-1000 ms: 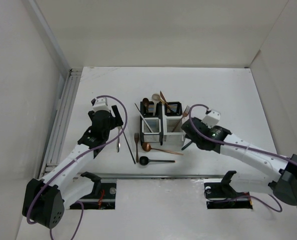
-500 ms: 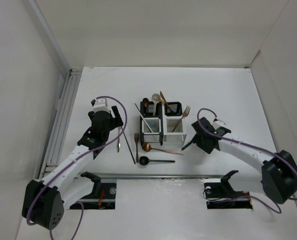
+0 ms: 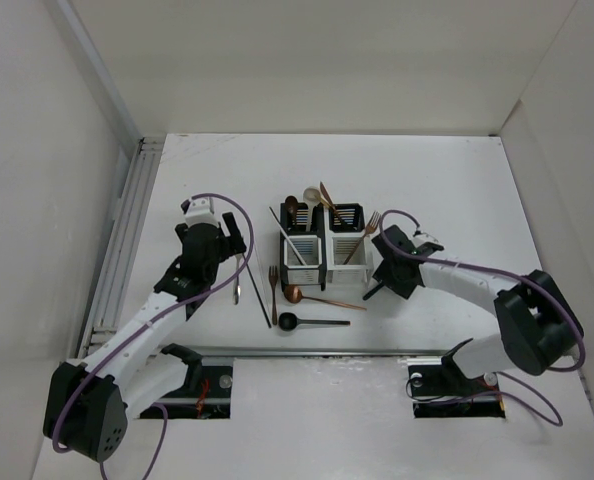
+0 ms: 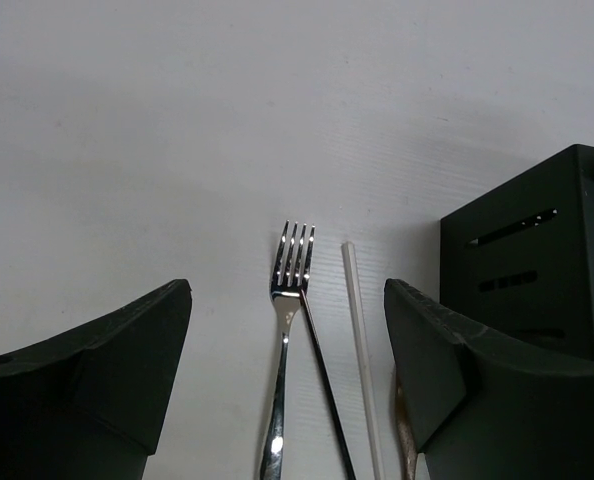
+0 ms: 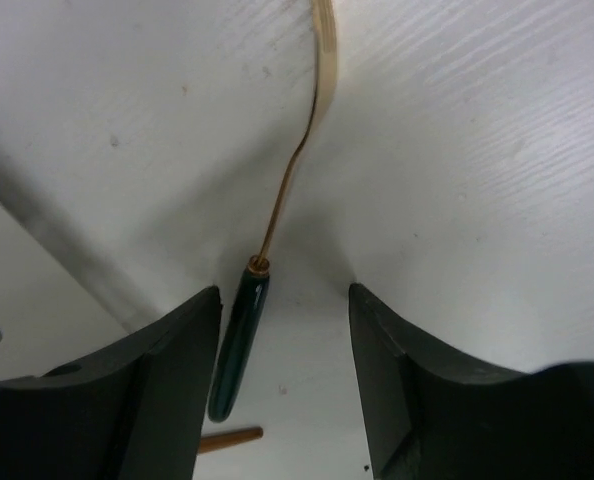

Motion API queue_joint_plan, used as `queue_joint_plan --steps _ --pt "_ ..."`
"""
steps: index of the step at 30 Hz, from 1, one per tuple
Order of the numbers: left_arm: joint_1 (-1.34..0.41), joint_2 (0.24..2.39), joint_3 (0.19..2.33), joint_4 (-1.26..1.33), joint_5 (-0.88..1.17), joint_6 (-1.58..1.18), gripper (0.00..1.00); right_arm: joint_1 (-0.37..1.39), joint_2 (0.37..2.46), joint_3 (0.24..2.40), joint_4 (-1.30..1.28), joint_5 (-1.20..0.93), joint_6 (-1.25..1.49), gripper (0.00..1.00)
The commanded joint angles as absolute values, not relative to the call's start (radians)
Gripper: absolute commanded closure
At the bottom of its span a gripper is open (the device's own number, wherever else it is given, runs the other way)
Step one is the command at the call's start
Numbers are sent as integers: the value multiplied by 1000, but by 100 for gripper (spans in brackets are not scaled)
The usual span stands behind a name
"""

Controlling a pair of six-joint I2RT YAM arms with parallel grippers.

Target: Sort the eating utensils into containers

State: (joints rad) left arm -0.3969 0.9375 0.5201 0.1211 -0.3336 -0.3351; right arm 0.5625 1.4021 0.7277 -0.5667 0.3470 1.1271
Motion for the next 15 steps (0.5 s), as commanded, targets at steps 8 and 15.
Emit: queue_joint_plan --steps 8,15 --pt "-391 904 500 155 -365 -344 23 545 1505 767 -554 279 1172 59" --pt "-391 904 500 155 -383 -334 23 515 1470 690 -526 221 1225 99"
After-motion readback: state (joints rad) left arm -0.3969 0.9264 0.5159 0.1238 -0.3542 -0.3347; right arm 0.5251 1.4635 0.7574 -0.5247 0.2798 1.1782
